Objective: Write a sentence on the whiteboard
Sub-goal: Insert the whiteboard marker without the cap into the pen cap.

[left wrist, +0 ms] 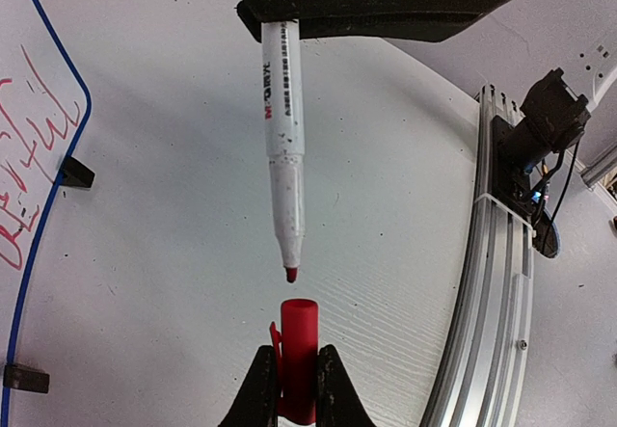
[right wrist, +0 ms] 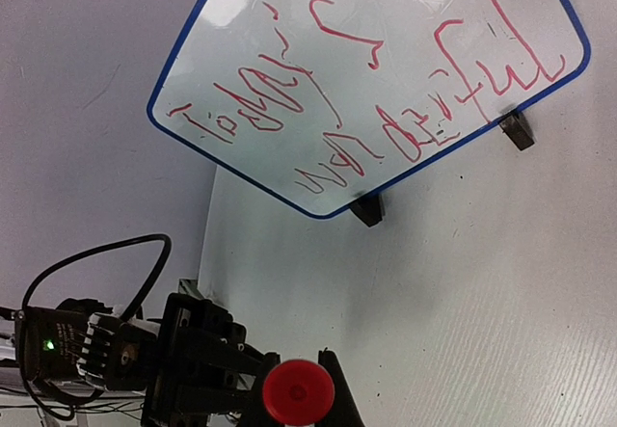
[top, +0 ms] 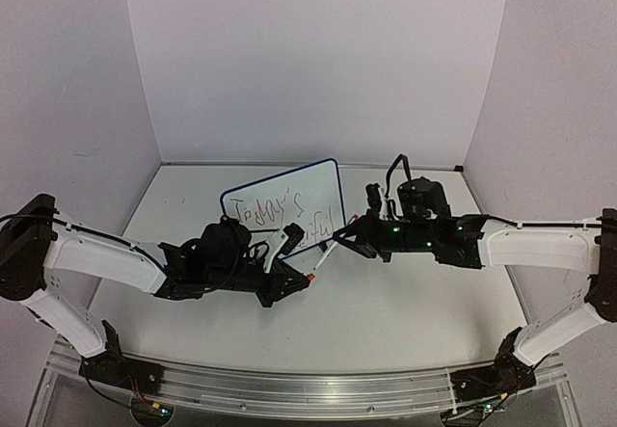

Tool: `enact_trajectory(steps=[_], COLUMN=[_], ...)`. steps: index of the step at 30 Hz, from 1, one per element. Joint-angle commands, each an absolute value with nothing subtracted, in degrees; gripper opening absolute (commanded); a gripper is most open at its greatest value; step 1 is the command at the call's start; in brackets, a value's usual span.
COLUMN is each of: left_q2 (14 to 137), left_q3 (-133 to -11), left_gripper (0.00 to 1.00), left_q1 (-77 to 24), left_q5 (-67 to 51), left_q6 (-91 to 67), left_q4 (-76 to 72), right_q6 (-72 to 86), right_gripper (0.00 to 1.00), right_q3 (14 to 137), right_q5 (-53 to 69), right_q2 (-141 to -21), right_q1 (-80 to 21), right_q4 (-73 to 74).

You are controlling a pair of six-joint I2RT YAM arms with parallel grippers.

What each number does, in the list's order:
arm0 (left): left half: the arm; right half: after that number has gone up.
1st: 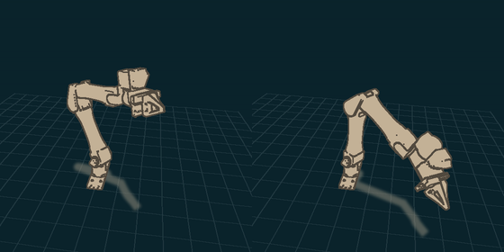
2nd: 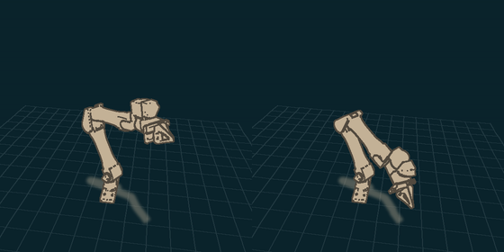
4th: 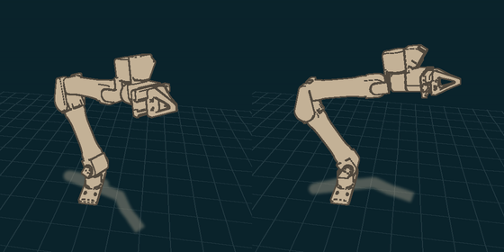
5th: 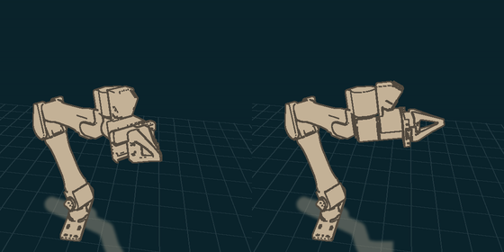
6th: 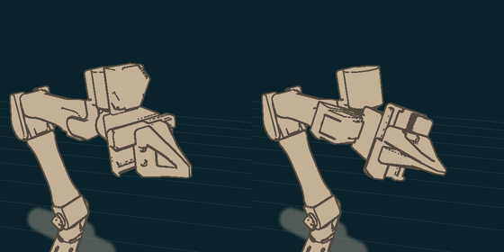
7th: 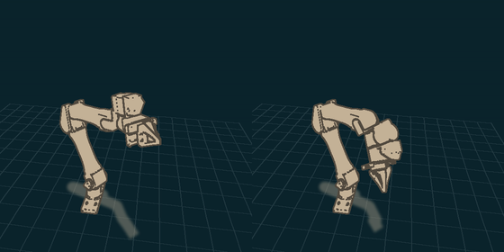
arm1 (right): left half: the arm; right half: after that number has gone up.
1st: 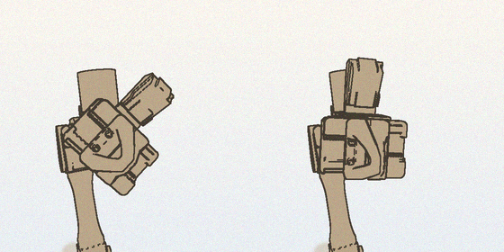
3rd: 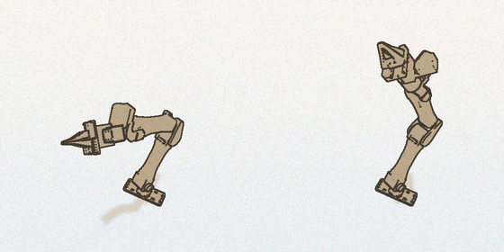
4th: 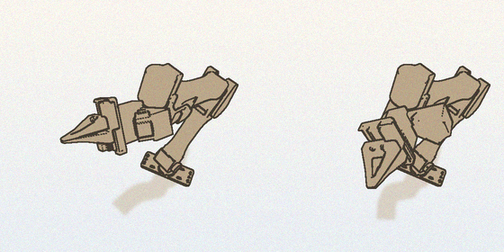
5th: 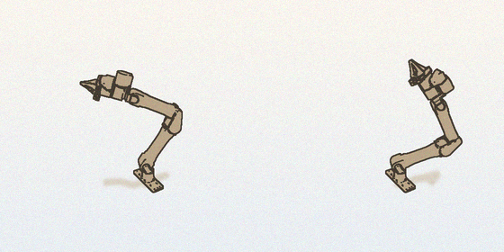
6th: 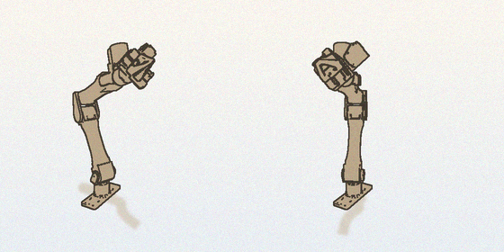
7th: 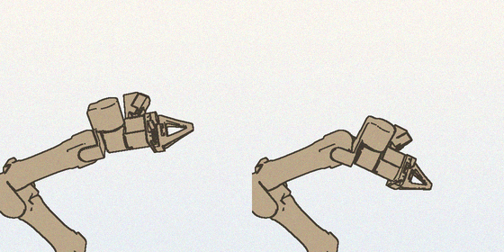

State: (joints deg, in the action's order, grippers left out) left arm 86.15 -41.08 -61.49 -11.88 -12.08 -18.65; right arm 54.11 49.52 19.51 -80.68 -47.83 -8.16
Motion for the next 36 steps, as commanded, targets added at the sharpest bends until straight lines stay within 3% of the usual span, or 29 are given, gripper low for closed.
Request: enact_trajectory(steps=[1, 36], left_q2=[85.5, 84.11], left_q3=[-41.32, -40.69], left_gripper=[0.0, 0.0], left_q1=[-61.51, -61.5], left_q5=[-11.6, -10.48], left_q6=[-12.57, -12.66], left_q4=[-21.25, -22.33], right_q6=[54.49, 54.93], right_gripper=[0.0, 0.0], right_q3=[51.2, 50.67], right_q5=[20.43, 21.34], right_q2=[-81.78, -82.85], right_q1=[-48.21, -48.69], right_q4=[-10.55, -10.89])
